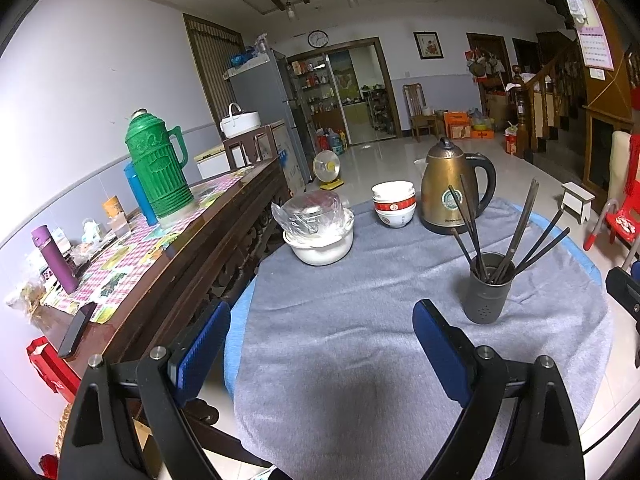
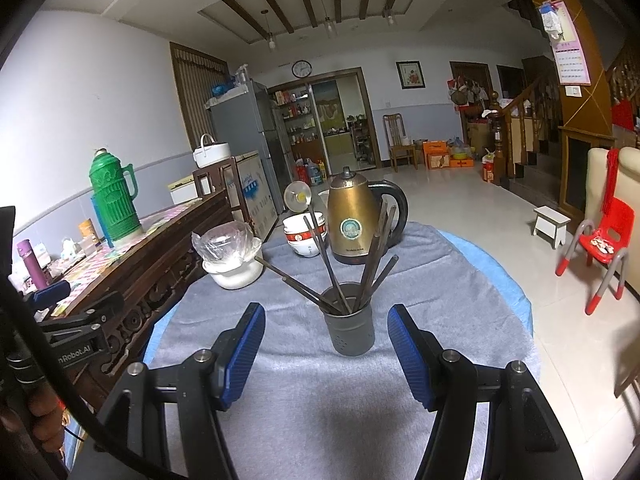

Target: Organize utensils

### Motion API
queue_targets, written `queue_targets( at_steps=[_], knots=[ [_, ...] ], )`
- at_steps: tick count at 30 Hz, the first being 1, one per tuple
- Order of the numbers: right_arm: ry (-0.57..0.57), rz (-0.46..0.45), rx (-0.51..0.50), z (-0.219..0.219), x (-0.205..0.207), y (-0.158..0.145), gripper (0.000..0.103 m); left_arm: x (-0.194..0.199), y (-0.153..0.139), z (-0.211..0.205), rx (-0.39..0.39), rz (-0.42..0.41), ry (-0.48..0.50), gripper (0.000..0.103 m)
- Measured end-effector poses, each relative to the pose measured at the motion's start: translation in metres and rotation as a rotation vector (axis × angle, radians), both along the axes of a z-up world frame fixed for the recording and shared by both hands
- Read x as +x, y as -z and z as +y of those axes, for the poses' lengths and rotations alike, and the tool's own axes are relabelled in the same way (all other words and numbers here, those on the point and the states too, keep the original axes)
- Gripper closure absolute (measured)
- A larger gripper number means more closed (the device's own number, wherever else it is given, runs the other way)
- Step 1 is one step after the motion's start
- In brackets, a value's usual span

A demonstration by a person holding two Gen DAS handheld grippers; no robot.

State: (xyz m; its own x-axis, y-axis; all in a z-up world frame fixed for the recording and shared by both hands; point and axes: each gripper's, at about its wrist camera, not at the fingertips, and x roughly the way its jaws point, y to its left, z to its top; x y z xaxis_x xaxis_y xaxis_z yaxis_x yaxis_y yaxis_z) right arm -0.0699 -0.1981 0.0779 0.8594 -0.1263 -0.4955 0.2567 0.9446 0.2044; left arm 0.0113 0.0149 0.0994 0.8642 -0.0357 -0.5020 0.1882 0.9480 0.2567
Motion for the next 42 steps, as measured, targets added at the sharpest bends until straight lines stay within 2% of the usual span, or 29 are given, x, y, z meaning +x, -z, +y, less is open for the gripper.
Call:
queue_targets(
  at_steps=[21, 37, 42],
  knots=[
    [0.005, -0.039, -0.029, 0.005, -0.023, -0.015, 0.036, -0.026, -0.015, 0.004, -0.004, -0.044, 0.004, 0.01],
    [0.001, -0.04, -0.039, 0.007, -0.018, -0.018, 0.036, -0.025, -0.018, 0.004, -0.004, -0.043, 0.004, 0.01],
    [0.001, -0.029, -0.042, 0.005, -0.009, -0.014, 0.036, -0.013, -0.018, 0.0, -0.001, -0.035, 0.004, 0.01]
  ],
)
